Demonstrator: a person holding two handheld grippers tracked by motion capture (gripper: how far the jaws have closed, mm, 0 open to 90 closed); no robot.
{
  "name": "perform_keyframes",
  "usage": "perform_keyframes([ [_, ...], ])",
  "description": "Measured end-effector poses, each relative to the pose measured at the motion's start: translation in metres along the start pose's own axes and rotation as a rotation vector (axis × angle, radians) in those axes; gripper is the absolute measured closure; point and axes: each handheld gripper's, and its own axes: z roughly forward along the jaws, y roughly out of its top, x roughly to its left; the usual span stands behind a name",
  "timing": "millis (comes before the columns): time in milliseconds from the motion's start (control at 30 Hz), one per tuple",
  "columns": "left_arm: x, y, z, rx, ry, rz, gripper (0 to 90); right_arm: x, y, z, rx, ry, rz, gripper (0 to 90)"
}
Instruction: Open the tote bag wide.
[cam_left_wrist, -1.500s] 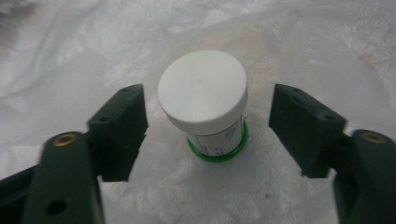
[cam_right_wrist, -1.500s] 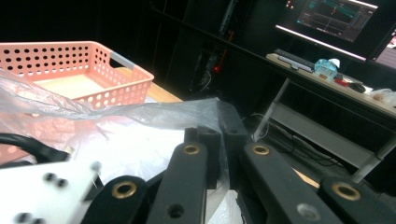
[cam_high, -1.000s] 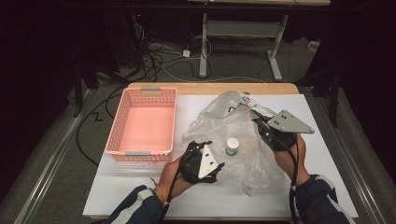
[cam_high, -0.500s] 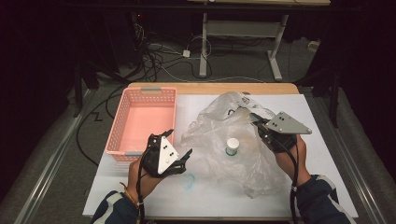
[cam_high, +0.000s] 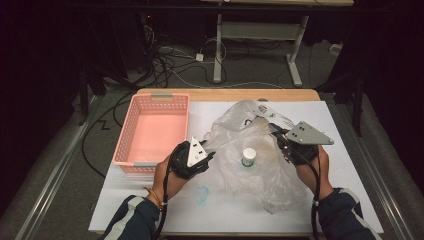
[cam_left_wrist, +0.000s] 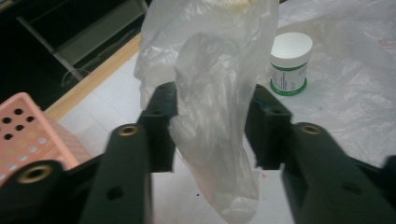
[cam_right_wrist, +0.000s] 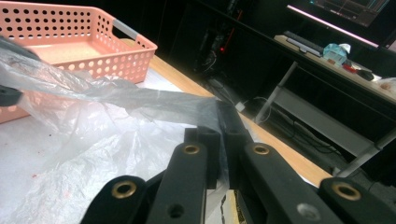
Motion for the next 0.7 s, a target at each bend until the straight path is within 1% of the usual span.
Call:
perform_keyframes([
  [33,0.001,0.0,0.003,0.0,-0.019,-0.007,65.2,0.0,0.0,-0.001,0.0,-0.001,0.001,90.0],
  [67,0.001,0.0,0.003,0.0,-0.019,-0.007,70.8,-0.001,0.0,-0.001,0.001,-0.002,0.002,90.0],
  [133,0.001,0.0,0.003,0.0,-0.037,-0.004,80.2,-0.003,-0.001,-0.002,-0.003,-0.003,0.005,90.0],
  [167,0.001,-0.001,0.003,-0.006,-0.051,-0.005,83.2,-0.003,-0.001,-0.002,-0.005,-0.001,0.007,90.0],
  [200,0.0,0.0,0.002,-0.006,-0.055,-0.004,83.2,-0.003,-0.001,-0.002,-0.005,-0.001,0.007,90.0],
  [233,-0.001,0.0,0.0,-0.012,-0.064,-0.003,86.2,-0.003,-0.001,-0.003,-0.013,0.002,0.005,86.6],
  [267,-0.001,0.0,0.0,-0.012,-0.064,-0.003,86.4,-0.004,-0.001,-0.003,-0.016,0.006,0.006,83.2],
  [333,-0.002,0.0,-0.001,-0.016,-0.07,-0.003,86.6,-0.006,-0.002,-0.005,-0.029,0.013,0.026,77.7],
  [367,-0.003,-0.001,-0.001,-0.017,-0.071,-0.002,86.6,-0.007,-0.002,-0.006,-0.032,0.012,0.027,75.2],
  [400,-0.003,-0.001,-0.001,-0.016,-0.074,-0.001,86.6,-0.007,-0.002,-0.006,-0.032,0.012,0.027,75.2],
  [433,-0.004,-0.002,-0.001,-0.019,-0.074,-0.001,86.6,-0.008,-0.003,-0.01,-0.035,0.018,0.023,63.4],
  [467,-0.004,-0.002,-0.002,-0.02,-0.076,-0.002,86.6,-0.008,-0.003,-0.011,-0.037,0.022,0.026,59.5],
  [500,-0.004,-0.003,-0.002,-0.017,-0.078,-0.001,86.6,-0.008,-0.003,-0.014,-0.039,0.014,0.02,56.0],
  [533,-0.005,-0.003,-0.002,-0.018,-0.073,0.002,86.6,-0.008,-0.003,-0.014,-0.039,0.014,0.02,56.0],
  [567,-0.005,-0.004,-0.002,-0.026,-0.069,0.0,86.5,-0.007,-0.004,-0.017,-0.042,-0.003,0.01,51.6],
  [600,-0.004,-0.005,-0.002,-0.027,-0.07,-0.003,86.5,-0.007,-0.004,-0.025,-0.06,0.002,0.016,46.5],
  [700,-0.005,-0.006,-0.002,-0.021,-0.073,-0.005,86.5,-0.004,-0.003,-0.038,-0.079,0.024,0.013,37.6],
])
